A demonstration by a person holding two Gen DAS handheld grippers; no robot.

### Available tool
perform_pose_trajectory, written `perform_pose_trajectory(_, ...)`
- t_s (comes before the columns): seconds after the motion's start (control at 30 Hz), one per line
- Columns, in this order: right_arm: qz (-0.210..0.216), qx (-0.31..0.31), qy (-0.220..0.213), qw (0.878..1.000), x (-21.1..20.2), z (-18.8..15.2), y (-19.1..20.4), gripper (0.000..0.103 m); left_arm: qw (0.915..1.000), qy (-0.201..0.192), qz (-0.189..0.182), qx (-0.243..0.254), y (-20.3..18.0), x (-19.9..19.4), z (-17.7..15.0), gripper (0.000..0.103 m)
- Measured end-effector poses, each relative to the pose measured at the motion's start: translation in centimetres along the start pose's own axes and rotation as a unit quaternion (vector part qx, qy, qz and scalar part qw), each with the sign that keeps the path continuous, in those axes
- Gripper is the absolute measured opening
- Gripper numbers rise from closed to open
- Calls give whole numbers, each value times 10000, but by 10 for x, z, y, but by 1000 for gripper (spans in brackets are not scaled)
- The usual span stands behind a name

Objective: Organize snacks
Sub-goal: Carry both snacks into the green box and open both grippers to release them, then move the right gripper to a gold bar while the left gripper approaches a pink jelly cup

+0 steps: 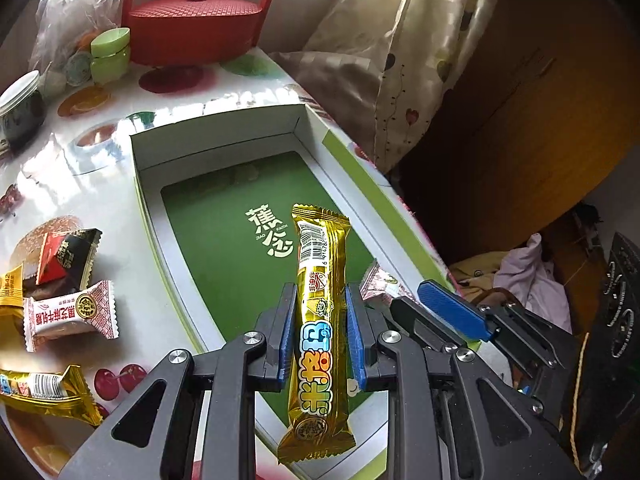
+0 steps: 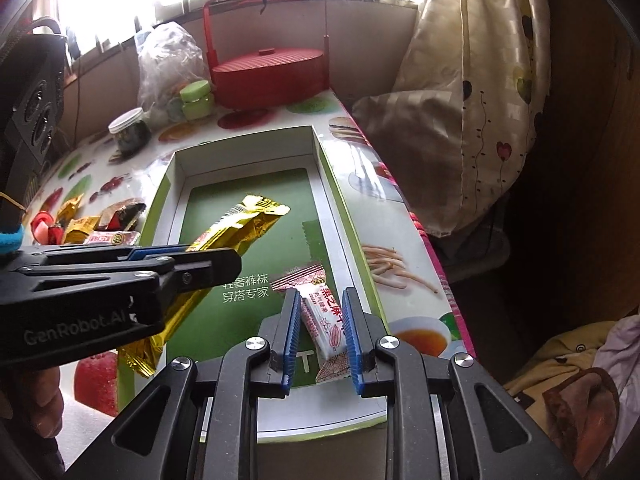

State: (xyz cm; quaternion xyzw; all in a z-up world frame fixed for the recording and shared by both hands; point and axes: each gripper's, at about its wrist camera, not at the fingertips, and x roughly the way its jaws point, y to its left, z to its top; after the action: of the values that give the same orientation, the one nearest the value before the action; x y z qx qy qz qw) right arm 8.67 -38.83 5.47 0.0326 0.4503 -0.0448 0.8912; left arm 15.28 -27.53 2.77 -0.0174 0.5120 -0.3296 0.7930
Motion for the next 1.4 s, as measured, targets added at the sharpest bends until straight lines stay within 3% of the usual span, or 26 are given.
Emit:
perform_pose_trajectory(0.17,-18,20,6,10000,0,-1,-1,20,9999,75,-30,-90,1,5,0,27)
perform_pose_trajectory(0.3,-19,4,6,10000,0,-2,0,20,9999,59,-80,-37,-2,4,0,39)
perform_pose_trajectory(0.47,-47,15,17,10000,0,-3,1,23,10000,48,-55,-44,-1,3,0,40)
perform_pose_trajectory(0.67,-86,51,-1,10000,-2,-4,1,27,9999,-63,-118,-19,1,-9,-2,56)
perform_pose_trajectory(1.0,54,135,-184,9997,-16,-2,7,36,9990,-410,-176,62,14,-49,-11,56)
perform_pose_trajectory(1.23,386,-137,-508,9979,-33,3,31,43,9973,-691,177,158,37,-84,-26,56)
perform_pose_trajectory(1.4,854,-593,-682,9922,-42,5,61,43,9951,-895,410,40,61,-109,-34,56)
